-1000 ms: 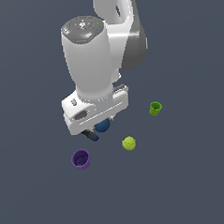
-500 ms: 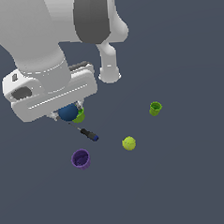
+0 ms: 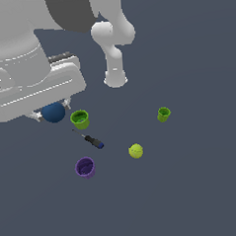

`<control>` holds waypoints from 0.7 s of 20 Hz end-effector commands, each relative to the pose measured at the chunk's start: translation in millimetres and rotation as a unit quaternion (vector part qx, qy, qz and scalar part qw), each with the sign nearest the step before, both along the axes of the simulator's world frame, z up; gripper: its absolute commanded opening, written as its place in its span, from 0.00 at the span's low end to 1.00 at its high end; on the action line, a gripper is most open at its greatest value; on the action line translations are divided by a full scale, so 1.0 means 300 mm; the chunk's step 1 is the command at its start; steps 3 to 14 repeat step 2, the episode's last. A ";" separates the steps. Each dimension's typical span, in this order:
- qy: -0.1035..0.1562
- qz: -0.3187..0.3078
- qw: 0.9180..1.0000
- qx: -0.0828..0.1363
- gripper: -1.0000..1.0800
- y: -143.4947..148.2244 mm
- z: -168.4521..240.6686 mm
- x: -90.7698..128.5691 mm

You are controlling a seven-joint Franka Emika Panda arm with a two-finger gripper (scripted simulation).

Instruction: Pick up a designated object from a clutter of objects.

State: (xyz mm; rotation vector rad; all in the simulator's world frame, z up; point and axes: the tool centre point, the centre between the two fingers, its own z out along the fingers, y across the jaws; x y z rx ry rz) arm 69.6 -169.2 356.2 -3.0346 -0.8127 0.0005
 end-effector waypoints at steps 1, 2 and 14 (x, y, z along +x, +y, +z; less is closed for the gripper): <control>0.000 0.001 1.000 0.000 0.00 -0.007 0.008 0.002; 0.000 0.001 1.000 0.000 0.00 -0.007 0.008 0.002; 0.000 0.001 1.000 0.000 0.00 -0.007 0.008 0.002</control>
